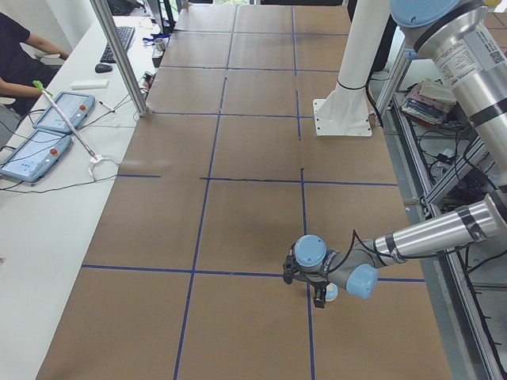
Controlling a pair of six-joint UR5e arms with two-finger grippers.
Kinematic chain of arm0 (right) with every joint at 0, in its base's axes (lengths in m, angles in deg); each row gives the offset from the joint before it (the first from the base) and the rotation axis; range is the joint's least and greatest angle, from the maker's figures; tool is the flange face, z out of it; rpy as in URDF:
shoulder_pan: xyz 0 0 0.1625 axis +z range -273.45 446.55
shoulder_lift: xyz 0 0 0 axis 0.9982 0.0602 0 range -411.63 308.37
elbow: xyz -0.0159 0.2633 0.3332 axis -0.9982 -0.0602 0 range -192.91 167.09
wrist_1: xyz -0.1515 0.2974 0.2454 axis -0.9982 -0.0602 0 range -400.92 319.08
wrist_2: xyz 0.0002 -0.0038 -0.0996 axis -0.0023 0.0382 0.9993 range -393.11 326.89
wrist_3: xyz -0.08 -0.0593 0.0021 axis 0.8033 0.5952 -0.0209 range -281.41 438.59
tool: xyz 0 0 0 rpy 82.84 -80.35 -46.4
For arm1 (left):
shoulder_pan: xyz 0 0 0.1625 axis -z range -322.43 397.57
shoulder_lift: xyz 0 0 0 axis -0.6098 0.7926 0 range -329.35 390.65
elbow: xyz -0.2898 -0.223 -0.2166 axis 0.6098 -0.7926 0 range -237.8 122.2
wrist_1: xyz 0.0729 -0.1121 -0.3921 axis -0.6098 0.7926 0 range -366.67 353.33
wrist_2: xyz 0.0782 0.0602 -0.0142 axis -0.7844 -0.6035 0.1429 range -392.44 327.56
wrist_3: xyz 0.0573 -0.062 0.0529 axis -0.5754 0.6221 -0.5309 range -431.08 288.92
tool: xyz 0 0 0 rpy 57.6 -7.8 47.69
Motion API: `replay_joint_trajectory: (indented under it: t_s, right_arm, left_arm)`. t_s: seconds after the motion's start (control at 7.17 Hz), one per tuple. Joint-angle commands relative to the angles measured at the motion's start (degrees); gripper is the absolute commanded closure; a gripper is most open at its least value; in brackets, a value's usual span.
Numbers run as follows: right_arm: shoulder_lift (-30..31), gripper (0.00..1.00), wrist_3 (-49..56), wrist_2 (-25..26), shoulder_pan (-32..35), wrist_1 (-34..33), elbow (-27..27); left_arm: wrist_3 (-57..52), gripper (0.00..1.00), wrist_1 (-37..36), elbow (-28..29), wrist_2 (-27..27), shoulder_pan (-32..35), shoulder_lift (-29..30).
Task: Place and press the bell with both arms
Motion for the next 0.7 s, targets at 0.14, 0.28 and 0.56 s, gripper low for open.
replay_joint_trajectory:
  t_s: [0.14, 0.28, 0.56]
  right_arm:
    - [0.0, 0.00, 0.2, 0.1, 0.0, 0.0, 0.0]
    - [0.0, 0.00, 0.3, 0.0, 0.0, 0.0, 0.0]
    - [0.0, 0.00, 0.5, 0.1, 0.0, 0.1, 0.0]
  left_arm:
    - [0.3, 0.00, 0.8, 0.9, -0.1, -3.7, 0.2]
    - [0.2, 0.00, 0.8, 1.1, -0.1, -4.4, 0.4]
    - [0.3, 0.02, 0.8, 1.9, -0.5, -5.1, 1.5]
